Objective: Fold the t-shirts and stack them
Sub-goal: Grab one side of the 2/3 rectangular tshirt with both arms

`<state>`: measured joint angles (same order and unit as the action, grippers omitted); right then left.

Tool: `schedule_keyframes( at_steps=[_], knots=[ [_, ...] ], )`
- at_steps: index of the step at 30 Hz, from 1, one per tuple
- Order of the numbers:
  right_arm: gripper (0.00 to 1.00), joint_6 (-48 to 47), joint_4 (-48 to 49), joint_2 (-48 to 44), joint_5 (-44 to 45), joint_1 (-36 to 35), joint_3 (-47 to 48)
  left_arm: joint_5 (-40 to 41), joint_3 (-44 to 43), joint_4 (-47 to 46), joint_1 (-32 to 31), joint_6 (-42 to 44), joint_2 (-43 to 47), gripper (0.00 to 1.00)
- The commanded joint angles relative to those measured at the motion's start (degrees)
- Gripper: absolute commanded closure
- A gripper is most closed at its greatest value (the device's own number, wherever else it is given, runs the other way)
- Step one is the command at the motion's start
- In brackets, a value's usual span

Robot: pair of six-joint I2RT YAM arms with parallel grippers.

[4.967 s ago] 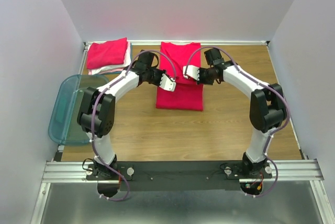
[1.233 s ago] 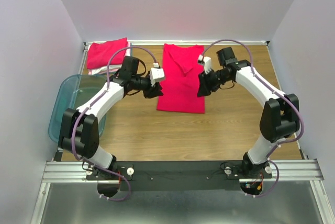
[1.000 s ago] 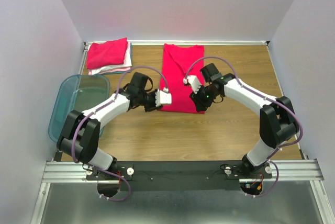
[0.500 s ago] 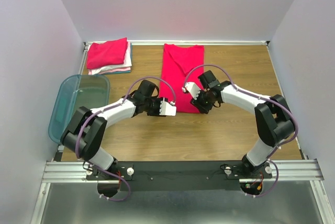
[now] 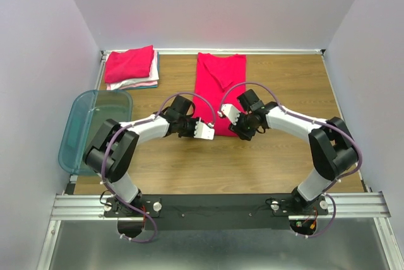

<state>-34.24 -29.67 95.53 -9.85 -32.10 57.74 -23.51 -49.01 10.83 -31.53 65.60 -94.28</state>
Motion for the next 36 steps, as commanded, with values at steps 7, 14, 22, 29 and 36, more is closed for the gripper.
schedule_keyframes(
  at_steps=[7,14,22,29,36],
  knots=[
    [0.58,-3.82,0.14,0.45,0.09,-1.12,-1.22,1.01,-2.49,4.2,-0.2,1.72,-3.46,0.72],
    [0.59,-4.26,3.48,2.91,1.85,-1.04,-2.63,-0.22,-2.75,5.78,-0.2,2.33,-3.28,0.74],
    [0.82,-4.0,4.53,3.62,3.34,-1.04,-4.65,-3.64,-1.88,8.06,0.32,3.92,-1.43,0.92],
    [0.99,-2.59,1.82,-1.74,3.87,-1.04,-3.16,-7.16,-4.59,10.7,1.2,1.81,0.94,1.0],
    [0.99,-4.17,-6.09,-6.84,3.78,0.89,4.92,-11.21,-16.88,15.88,4.1,-2.93,2.0,1.0]
  ],
)
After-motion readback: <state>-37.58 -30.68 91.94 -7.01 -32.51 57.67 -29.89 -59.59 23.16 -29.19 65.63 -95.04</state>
